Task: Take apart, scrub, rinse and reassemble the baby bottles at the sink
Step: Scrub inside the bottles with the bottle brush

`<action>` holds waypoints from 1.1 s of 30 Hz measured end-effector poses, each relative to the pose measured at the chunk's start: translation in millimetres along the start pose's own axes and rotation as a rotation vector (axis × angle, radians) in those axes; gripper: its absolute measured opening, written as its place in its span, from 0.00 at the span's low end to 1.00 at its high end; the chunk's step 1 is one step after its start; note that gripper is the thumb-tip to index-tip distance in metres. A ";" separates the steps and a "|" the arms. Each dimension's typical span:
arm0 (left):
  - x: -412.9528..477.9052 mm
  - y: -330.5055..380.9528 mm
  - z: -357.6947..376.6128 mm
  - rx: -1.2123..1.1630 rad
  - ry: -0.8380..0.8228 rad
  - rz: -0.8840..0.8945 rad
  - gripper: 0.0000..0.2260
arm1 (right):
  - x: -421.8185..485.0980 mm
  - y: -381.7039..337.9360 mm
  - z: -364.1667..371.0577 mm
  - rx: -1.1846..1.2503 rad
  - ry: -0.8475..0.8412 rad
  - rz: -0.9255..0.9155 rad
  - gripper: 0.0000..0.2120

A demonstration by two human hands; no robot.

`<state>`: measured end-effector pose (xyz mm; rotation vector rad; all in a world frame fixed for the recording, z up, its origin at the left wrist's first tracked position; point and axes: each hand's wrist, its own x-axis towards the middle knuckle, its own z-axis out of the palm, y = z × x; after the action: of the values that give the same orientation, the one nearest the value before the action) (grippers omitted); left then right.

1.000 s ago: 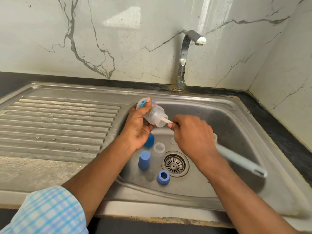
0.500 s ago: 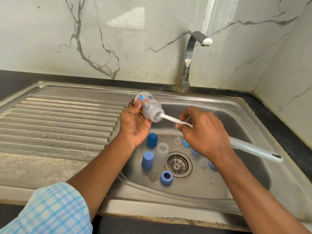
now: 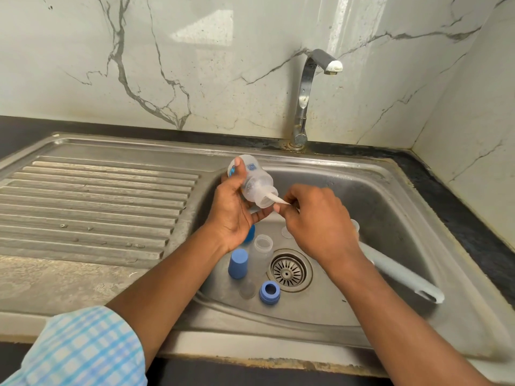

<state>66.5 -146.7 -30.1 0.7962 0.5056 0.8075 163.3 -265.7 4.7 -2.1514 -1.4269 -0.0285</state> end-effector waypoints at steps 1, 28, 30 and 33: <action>0.7 -1.0 1.3 0.052 0.029 -0.009 0.35 | -0.4 -0.8 0.4 -0.009 0.006 -0.015 0.06; -2.2 3.9 -0.7 -0.105 -0.111 0.034 0.24 | 3.5 7.6 -5.1 -0.009 -0.075 -0.017 0.15; 0.2 0.0 3.7 0.010 0.007 0.034 0.35 | 1.6 3.7 -2.6 -0.112 -0.018 -0.018 0.13; 1.2 -1.5 7.1 0.045 0.066 0.049 0.44 | -0.1 -1.5 -3.1 -0.132 0.030 -0.039 0.08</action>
<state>72.7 -149.5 -27.1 0.8286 0.5664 0.8720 162.8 -266.8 7.9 -2.2185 -1.4867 -0.1738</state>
